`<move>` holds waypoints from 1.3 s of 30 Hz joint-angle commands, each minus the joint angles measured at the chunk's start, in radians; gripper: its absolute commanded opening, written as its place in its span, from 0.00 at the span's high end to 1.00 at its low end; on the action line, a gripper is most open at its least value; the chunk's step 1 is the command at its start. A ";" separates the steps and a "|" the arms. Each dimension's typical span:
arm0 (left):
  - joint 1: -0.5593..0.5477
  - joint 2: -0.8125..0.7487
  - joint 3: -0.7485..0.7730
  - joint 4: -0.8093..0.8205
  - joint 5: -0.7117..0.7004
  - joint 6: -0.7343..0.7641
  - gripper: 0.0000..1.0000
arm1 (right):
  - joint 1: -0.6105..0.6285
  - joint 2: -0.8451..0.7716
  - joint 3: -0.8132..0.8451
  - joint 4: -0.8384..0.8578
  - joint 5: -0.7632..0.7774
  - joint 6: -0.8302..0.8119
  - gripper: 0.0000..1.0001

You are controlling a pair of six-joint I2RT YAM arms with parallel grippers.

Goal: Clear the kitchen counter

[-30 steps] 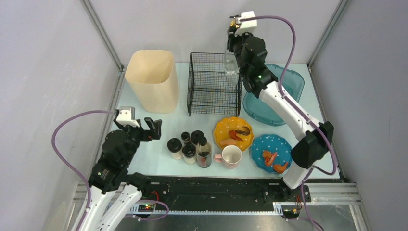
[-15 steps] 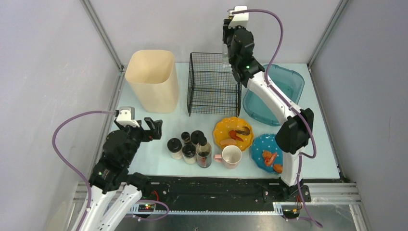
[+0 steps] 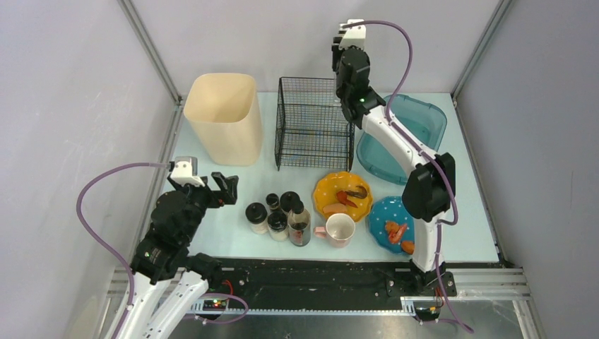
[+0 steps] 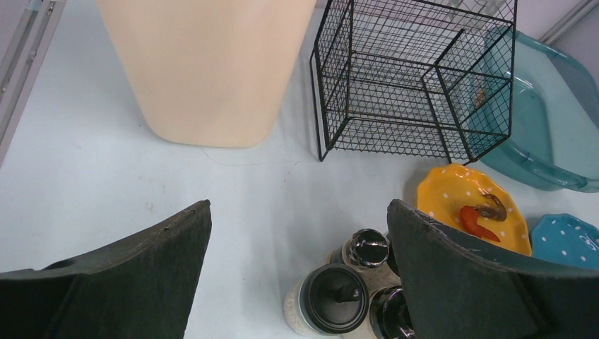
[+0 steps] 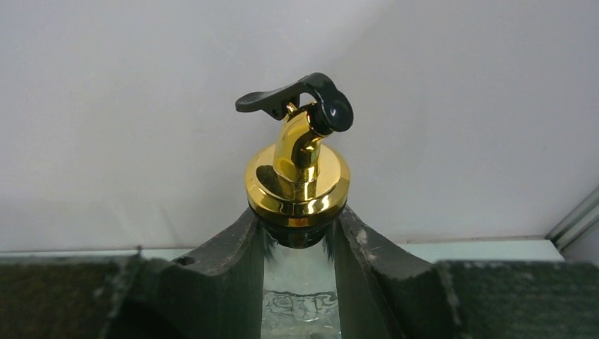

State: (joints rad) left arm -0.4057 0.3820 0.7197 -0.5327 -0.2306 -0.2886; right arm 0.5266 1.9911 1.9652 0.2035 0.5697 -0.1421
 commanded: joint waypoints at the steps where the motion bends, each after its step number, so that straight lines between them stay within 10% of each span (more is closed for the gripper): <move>1: -0.004 0.004 0.000 0.036 -0.013 -0.009 0.02 | -0.005 0.012 0.017 0.117 0.029 0.049 1.00; 39: 0.031 0.001 0.002 0.036 0.015 -0.012 0.02 | 0.119 0.362 0.351 -0.065 0.085 0.200 1.00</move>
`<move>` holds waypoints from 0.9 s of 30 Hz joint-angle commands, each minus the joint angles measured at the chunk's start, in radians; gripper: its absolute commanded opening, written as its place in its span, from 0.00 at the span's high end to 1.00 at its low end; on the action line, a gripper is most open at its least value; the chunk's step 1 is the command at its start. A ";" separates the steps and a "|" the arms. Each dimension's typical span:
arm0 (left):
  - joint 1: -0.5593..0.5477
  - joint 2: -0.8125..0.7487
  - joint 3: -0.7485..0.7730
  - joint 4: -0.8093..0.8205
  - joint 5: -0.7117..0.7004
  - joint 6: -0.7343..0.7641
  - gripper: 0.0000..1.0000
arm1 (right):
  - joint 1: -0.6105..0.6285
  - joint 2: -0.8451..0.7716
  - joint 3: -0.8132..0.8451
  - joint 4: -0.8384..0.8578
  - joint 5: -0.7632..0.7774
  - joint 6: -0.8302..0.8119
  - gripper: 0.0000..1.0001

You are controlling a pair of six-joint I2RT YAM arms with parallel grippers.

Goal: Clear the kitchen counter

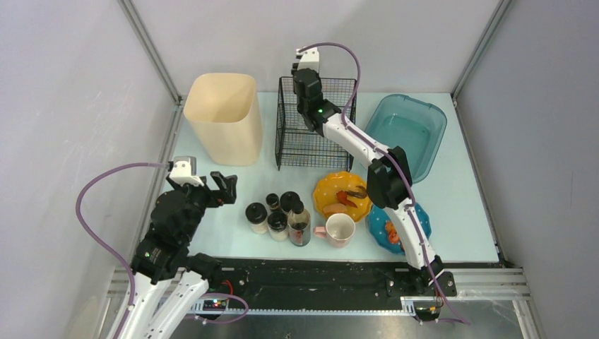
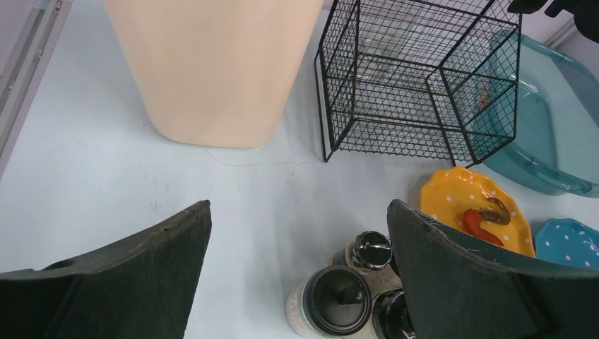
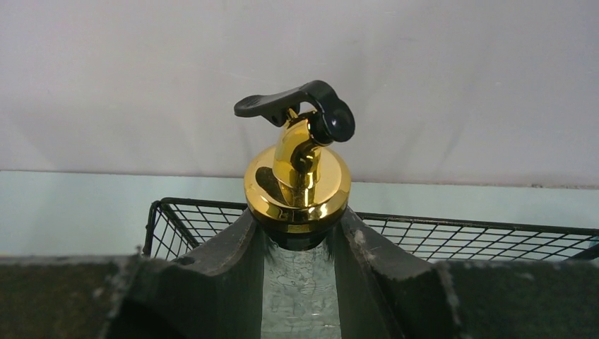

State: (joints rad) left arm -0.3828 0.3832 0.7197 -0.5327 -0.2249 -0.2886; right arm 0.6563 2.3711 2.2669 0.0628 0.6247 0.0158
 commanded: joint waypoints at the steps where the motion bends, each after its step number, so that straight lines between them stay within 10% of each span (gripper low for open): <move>1: 0.008 0.001 0.002 0.036 0.010 -0.011 0.02 | -0.012 -0.017 0.046 0.074 0.029 0.044 1.00; 5: 0.016 0.002 0.003 0.036 0.012 -0.012 0.02 | -0.010 -0.024 0.011 0.079 0.025 0.044 0.95; 12: 0.024 0.011 0.003 0.036 0.021 -0.013 0.02 | -0.001 -0.062 -0.057 0.117 0.029 0.027 0.47; 27: 0.056 0.021 0.005 0.036 0.042 -0.017 0.02 | 0.014 -0.365 -0.416 0.331 0.061 -0.078 0.16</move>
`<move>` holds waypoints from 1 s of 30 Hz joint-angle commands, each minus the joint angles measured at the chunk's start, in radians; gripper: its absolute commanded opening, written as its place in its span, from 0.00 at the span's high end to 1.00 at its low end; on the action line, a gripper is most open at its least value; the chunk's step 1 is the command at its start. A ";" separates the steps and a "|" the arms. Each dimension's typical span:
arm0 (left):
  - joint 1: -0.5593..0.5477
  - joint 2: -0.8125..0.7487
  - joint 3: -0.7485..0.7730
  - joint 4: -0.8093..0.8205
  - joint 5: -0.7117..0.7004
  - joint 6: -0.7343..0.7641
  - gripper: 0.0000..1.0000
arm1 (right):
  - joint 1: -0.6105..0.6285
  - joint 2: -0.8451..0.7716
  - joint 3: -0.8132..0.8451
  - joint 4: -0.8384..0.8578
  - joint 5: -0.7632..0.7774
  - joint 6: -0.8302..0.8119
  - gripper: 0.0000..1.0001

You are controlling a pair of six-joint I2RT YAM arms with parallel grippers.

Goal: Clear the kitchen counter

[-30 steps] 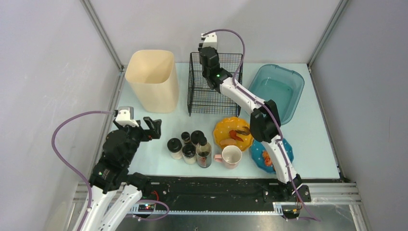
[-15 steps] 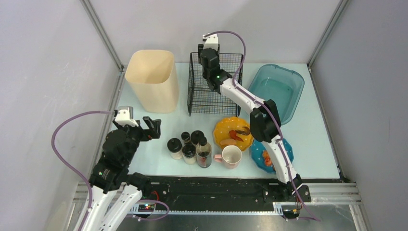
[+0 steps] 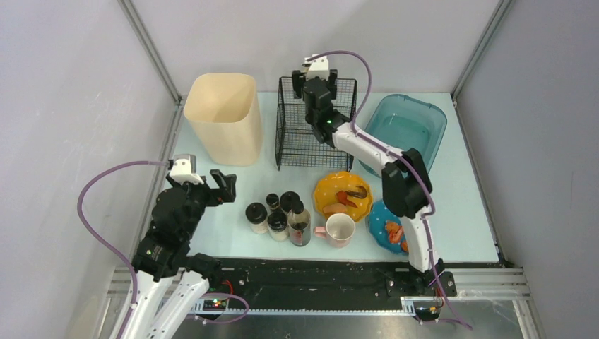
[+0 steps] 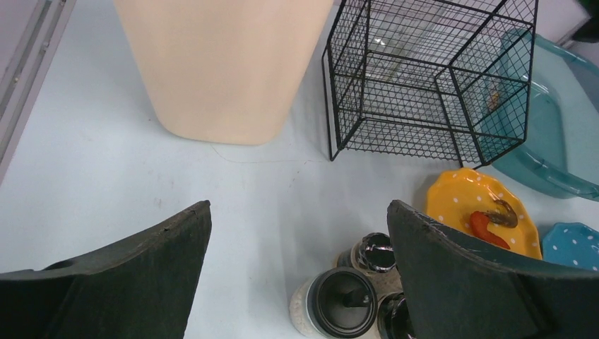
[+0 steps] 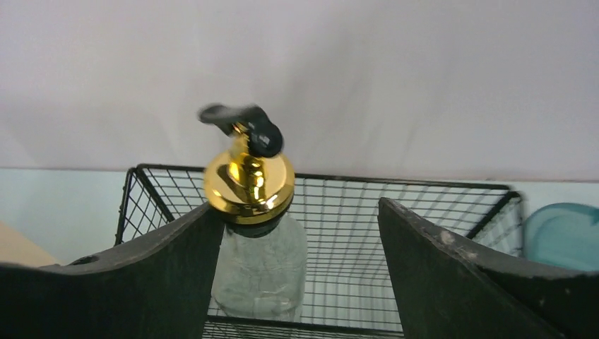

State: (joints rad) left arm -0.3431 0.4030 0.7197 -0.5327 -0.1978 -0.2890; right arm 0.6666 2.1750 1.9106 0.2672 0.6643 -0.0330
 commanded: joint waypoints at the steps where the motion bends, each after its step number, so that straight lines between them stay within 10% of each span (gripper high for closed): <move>1: 0.019 0.001 0.005 0.036 0.017 -0.016 0.02 | 0.004 -0.210 -0.102 0.124 0.006 -0.026 0.16; 10: 0.045 0.003 0.006 0.039 0.028 -0.019 0.02 | 0.031 -0.530 -0.455 0.133 -0.129 -0.003 0.04; 30: 0.079 0.017 0.004 0.042 0.033 -0.021 0.02 | 0.162 -1.317 -0.887 -0.558 -0.789 0.010 0.11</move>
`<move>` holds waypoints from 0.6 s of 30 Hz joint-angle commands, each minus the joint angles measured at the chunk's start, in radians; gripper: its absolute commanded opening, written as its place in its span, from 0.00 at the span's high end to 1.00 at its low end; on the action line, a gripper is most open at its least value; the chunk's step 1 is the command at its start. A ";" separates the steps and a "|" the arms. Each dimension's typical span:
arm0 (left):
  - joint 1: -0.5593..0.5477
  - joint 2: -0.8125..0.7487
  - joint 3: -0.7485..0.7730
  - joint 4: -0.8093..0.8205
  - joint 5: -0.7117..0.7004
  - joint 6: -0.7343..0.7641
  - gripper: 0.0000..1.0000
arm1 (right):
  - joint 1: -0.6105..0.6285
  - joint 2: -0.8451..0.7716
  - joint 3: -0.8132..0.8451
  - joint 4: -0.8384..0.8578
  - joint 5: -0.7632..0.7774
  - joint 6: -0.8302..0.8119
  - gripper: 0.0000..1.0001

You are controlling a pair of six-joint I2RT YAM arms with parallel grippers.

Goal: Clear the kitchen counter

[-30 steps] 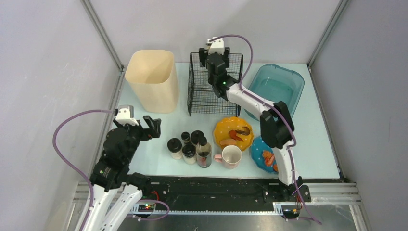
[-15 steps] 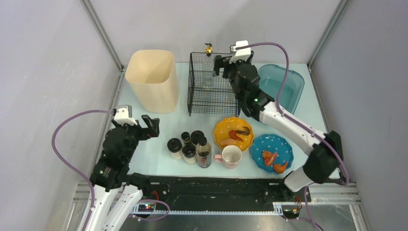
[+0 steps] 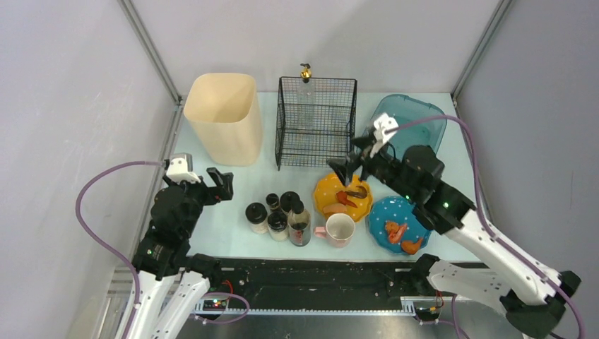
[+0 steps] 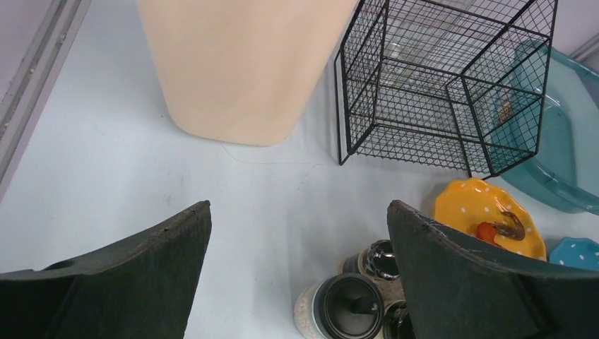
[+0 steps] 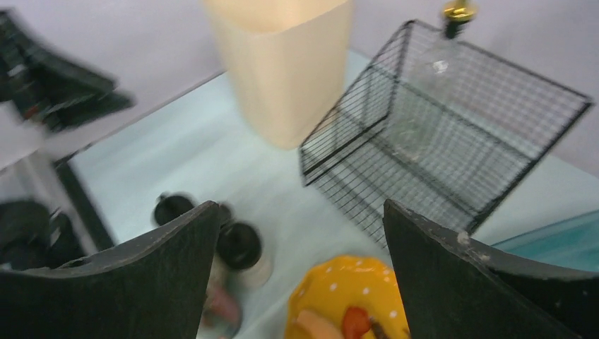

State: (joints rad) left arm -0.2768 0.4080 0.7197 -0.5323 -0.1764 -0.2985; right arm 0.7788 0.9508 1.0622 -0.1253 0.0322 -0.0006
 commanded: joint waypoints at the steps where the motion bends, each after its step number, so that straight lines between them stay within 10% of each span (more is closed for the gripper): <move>1: 0.014 0.013 0.004 0.042 0.011 -0.011 0.02 | 0.060 -0.131 -0.058 -0.180 -0.172 -0.029 0.11; 18: 0.024 0.037 0.001 0.044 0.015 -0.013 0.02 | 0.403 -0.221 -0.325 -0.056 0.060 -0.033 0.15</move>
State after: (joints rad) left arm -0.2623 0.4320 0.7197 -0.5316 -0.1753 -0.2985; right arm 1.1038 0.6914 0.7662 -0.2935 -0.0303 -0.0196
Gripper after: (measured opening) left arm 0.984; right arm 0.842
